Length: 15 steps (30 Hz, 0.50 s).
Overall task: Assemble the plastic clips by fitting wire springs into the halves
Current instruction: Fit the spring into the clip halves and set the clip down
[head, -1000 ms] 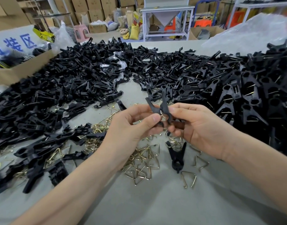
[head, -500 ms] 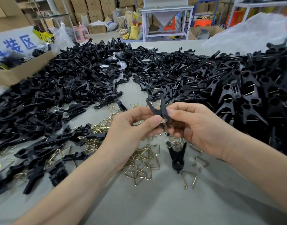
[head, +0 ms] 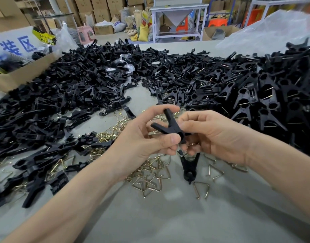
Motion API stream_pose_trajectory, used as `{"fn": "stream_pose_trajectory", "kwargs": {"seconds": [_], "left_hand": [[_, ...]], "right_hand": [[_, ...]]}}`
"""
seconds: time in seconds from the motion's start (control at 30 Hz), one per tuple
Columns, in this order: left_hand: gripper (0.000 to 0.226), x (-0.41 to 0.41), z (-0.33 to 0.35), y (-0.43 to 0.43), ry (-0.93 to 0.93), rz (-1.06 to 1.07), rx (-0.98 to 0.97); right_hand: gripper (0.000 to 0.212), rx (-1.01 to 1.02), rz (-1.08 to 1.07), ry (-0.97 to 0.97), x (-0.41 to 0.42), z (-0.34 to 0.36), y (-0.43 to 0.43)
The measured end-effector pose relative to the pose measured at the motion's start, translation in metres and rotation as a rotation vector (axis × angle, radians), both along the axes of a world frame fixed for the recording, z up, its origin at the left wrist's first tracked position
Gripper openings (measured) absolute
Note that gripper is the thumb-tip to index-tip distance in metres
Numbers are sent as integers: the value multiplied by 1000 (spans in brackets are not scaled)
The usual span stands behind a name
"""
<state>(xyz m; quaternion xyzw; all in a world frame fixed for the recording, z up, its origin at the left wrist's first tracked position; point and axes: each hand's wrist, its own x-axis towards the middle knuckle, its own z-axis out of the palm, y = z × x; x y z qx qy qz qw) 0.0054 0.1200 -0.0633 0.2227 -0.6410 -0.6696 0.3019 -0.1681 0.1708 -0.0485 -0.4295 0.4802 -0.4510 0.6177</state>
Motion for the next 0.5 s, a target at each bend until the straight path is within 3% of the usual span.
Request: {"fn": "stream_pose_trajectory", "kwargs": {"seconds": [0.13, 0.3, 0.4, 0.5], "left_hand": [[31, 0, 1, 1, 41, 27, -10], [33, 1, 1, -1, 71, 188, -124], [30, 0, 0, -1, 82, 261, -167], [29, 0, -2, -3, 101, 248, -129]], "right_hand": [[13, -25, 1, -83, 0, 0, 0], [24, -124, 34, -117, -2, 4, -1], [35, -214, 42, -14, 1, 6, 3], [30, -352, -54, 218, 7, 5, 3]]}}
